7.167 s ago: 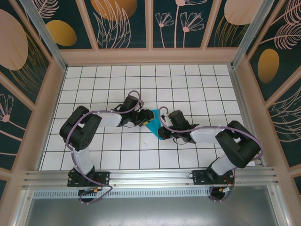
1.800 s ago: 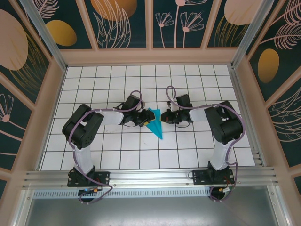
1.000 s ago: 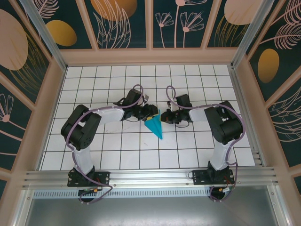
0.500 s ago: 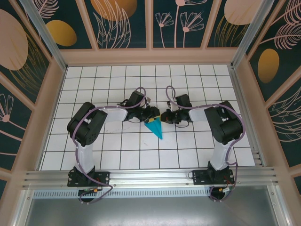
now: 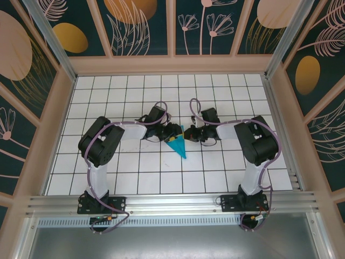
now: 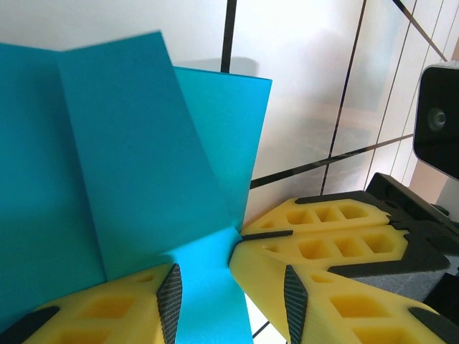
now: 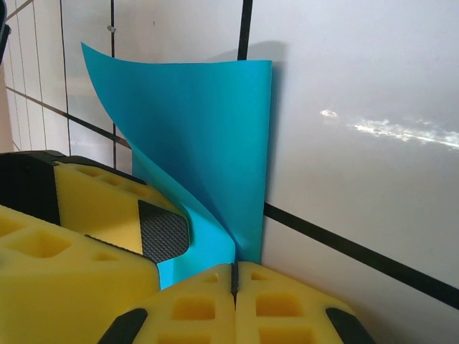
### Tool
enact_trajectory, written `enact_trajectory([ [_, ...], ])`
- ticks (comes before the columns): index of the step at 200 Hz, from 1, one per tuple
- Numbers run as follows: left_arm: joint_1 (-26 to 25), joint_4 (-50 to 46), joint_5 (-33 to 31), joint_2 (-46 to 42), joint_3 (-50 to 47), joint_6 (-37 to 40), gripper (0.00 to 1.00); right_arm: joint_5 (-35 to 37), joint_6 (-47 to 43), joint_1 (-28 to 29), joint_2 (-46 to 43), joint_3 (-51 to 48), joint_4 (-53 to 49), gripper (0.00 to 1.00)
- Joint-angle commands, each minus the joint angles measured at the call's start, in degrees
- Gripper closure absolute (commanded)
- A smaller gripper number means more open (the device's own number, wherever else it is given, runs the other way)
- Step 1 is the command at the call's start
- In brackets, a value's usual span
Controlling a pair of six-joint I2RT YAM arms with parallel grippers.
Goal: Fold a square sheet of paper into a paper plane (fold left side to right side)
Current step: Fourth fold the wing at the center of the table.
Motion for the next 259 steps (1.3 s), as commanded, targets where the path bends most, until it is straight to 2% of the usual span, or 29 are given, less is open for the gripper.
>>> enact_trajectory([
  [1,-0.1,-2.1,-2.8,2.2,-2.3,0.6,0.55,3.2,-0.8,1.1,1.2,0.7,-2.4,0.91],
  [36,0.0,-2.5,-4.0,2.5,-3.3,0.6,0.55,3.4,-0.9,0.5,-2.0,2.9,-3.2,0.83],
  [82,-0.1,-2.2,-4.3,2.7,-3.8,0.6,0.55,6.6,-3.1,-0.9,-8.7,3.7,-9.3,0.74],
  [106,-0.1,-2.4,-4.4,2.6,-3.6,0.8,0.55,4.7,-3.4,-0.4,-12.7,2.3,-11.3,0.75],
  [129,-0.1,-2.4,-4.6,2.4,-3.8,0.8,0.55,1.8,-1.8,2.6,-15.1,0.1,-10.9,0.76],
  [185,-0.1,-2.3,-4.7,2.3,-3.9,0.8,0.55,1.9,3.8,10.1,-13.2,-3.6,-4.8,0.79],
  [215,-0.1,-2.3,-4.7,2.2,-3.9,0.8,0.55,3.3,3.6,10.3,-12.7,-4.7,-4.7,0.80],
  [259,-0.1,-2.4,-4.7,2.3,-3.8,0.9,0.55,4.5,3.4,7.1,-20.0,-8.2,-5.7,0.79],
])
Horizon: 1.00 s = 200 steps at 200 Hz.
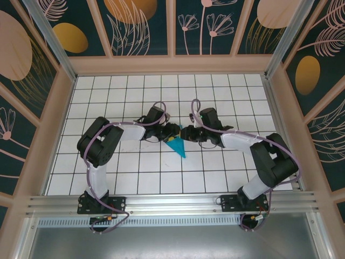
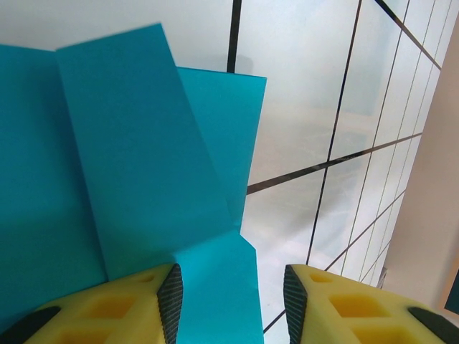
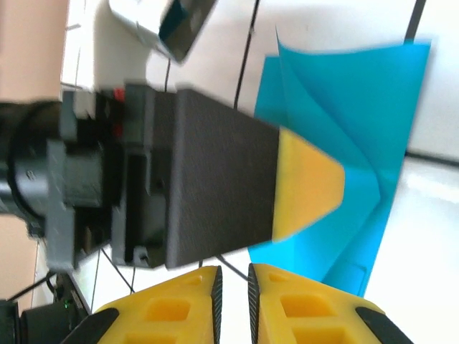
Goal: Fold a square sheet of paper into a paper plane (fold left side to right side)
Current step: Fourth fold the wing at the center of the table.
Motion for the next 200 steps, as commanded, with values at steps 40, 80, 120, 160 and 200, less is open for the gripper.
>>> enact_trajectory([
  [40,-0.4,-5.1,-4.7,2.7,-2.0,0.4,0.55,-1.5,1.0,1.8,-5.3,-4.8,-2.5,0.79],
  [80,-0.4,-5.4,-4.8,2.6,-1.9,0.6,0.55,-1.8,3.2,4.9,-2.1,-5.0,2.1,0.81],
  [120,-0.4,-5.5,-4.6,2.9,-1.6,0.6,0.55,-1.1,2.9,5.1,0.9,-4.4,3.1,0.81],
  [160,-0.4,-5.6,-4.5,2.9,-1.5,0.8,0.55,-1.3,1.9,5.1,3.2,-4.0,1.8,0.81],
  [200,-0.4,-5.6,-4.4,2.9,-1.4,0.8,0.55,-0.9,1.9,5.0,4.0,-5.3,1.7,0.81],
])
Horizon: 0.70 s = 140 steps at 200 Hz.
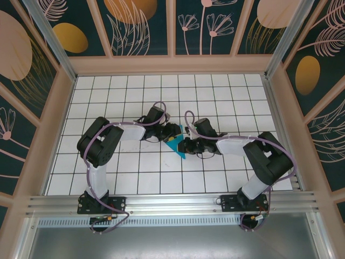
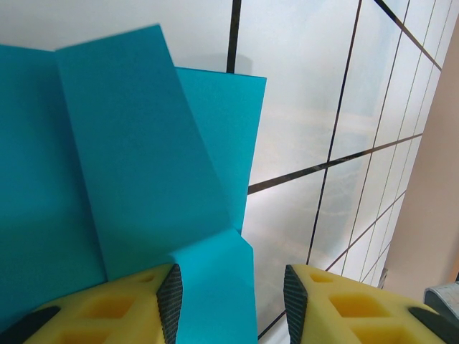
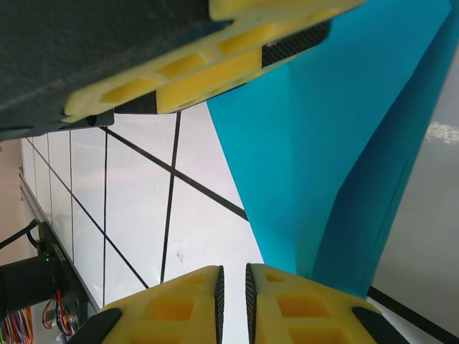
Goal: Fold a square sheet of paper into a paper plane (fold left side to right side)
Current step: Fourth fold the wing at the center of the table.
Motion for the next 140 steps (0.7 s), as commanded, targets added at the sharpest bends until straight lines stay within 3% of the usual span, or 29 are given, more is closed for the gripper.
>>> enact_trajectory([
  [1,-0.4,-5.6,-4.2,3.0,-1.4,0.8,0.55,-0.1,-0.7,0.1,1.0,-0.8,0.5,0.81],
  [140,-0.4,-5.9,-4.4,3.2,-1.3,0.9,0.55,2.8,-2.0,-0.6,1.7,-1.5,-1.7,0.81],
])
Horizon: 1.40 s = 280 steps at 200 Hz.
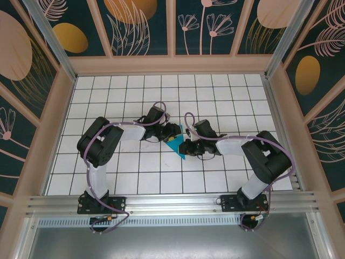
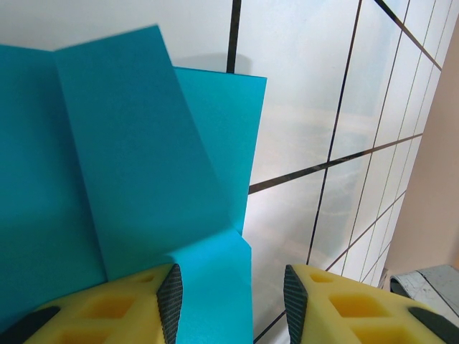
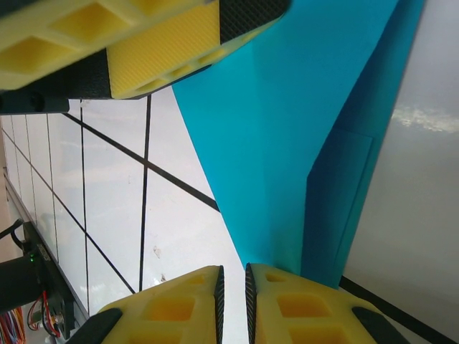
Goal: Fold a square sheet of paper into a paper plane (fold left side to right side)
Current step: Fourth fold the wing at the center of the table.
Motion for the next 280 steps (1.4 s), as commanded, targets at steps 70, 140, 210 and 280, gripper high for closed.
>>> enact_trajectory([
  [70,-0.4,-5.7,-4.5,3.3,-1.3,0.9,0.55,1.2,-2.0,-0.3,2.0,-0.4,-2.4,0.81],
  [140,-0.4,-5.8,-4.8,3.4,-1.5,0.9,0.54,2.2,-2.4,-0.1,2.1,-2.2,-5.0,0.81],
  [210,-0.4,-5.9,-5.2,4.4,-1.2,0.8,0.54,3.1,-4.4,0.8,0.2,-2.8,-12.2,0.84],
  [280,-0.4,-5.9,-5.3,4.5,-1.2,0.9,0.54,3.3,-5.3,2.3,-0.7,-2.8,-14.9,0.84],
])
